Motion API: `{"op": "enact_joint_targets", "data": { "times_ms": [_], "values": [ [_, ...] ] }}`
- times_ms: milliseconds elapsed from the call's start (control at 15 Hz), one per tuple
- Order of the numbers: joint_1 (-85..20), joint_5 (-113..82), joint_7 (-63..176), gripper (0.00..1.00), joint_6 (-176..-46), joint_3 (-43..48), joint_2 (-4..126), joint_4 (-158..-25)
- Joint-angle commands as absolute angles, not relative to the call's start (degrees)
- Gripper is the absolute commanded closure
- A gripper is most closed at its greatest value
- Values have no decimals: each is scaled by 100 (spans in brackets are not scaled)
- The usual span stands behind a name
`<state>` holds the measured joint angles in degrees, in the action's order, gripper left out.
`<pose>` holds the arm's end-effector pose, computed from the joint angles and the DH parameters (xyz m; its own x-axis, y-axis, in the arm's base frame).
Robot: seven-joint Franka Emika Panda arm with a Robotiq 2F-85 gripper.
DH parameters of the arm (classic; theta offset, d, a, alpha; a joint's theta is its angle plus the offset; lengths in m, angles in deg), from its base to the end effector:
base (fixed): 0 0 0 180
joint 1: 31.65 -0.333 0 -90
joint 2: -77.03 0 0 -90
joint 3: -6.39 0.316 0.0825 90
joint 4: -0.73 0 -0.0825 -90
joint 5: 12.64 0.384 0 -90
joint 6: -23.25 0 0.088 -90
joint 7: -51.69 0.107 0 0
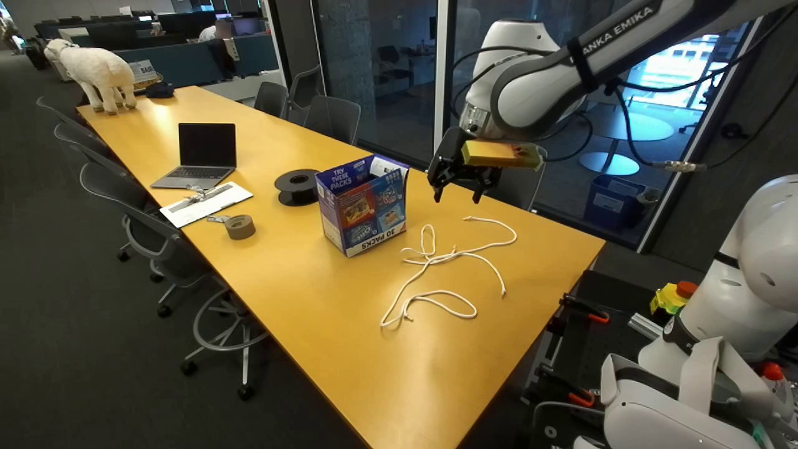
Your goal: Pick up the ropes from the table and put them in the box
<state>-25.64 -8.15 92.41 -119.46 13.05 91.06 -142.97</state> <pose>0.4616 0.0049 0.3928 0.7102 -0.6881 0.1487 -0.6670 -0.7253 -0.1704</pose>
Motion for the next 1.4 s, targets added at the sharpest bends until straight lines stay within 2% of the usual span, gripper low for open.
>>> {"op": "enact_joint_targets", "data": {
  "times_ms": [0,533,800,1333],
  "values": [
    [-2378,-1455,10760,0,-12397,1434,8297,-13892],
    [-2832,-2442,13782,0,-12681,665,6720,-13376],
    [-3206,-1993,14763,0,-12854,340,6010,-13037],
    [-3703,-1037,15341,0,-14150,-42,4868,-12534]
  ]
}}
